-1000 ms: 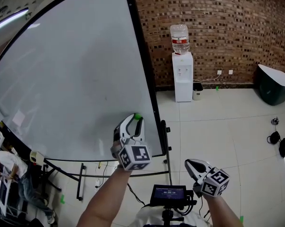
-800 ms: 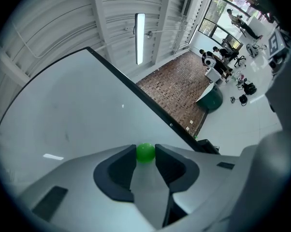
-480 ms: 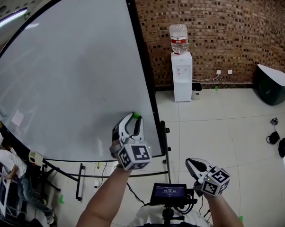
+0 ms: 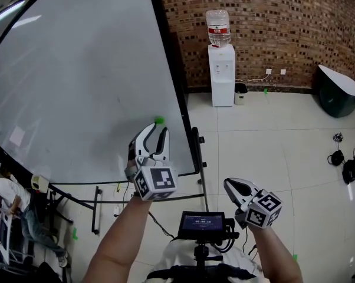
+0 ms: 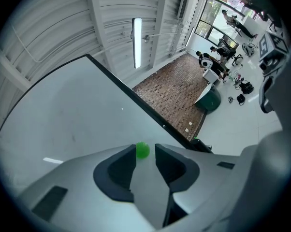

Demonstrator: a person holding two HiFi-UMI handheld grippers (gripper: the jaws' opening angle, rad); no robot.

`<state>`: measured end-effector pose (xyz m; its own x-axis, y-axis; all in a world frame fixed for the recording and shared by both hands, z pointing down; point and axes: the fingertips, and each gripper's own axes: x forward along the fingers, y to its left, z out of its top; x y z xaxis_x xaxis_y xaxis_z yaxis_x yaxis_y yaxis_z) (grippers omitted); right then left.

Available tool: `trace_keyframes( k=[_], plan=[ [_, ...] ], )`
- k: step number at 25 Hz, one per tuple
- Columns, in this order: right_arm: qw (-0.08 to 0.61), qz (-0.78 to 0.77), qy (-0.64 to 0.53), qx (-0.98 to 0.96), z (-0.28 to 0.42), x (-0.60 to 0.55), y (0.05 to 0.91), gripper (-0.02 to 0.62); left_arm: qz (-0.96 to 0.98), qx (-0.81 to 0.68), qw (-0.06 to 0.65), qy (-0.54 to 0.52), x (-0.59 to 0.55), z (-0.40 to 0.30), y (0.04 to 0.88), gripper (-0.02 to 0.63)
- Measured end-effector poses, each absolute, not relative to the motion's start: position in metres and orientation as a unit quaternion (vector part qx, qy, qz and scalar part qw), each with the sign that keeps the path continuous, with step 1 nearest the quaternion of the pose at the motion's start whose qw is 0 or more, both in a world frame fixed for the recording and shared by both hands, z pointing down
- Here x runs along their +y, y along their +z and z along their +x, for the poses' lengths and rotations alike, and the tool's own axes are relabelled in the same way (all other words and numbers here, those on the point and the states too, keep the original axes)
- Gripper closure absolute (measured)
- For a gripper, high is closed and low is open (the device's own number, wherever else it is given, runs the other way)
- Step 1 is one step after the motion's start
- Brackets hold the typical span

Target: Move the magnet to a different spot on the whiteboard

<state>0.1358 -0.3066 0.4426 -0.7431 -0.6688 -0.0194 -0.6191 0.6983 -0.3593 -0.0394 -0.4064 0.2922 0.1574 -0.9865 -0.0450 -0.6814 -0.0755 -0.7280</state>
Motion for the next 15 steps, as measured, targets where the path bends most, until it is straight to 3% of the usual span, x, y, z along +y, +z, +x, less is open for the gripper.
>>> trace_keyframes(
  k=[7,15],
  plan=[
    [0.077,-0.335,-0.164,0.925,0.127,-0.297,0.444,0.565,-0.802,0.541,0.194,-0.165,-0.370,-0.039,0.335,0.453],
    [0.067,-0.300,-0.169,0.936,0.102,-0.279,0.448,0.565,-0.870,0.483,0.001,-0.095,-0.309,-0.054,0.407,0.484]
  ],
)
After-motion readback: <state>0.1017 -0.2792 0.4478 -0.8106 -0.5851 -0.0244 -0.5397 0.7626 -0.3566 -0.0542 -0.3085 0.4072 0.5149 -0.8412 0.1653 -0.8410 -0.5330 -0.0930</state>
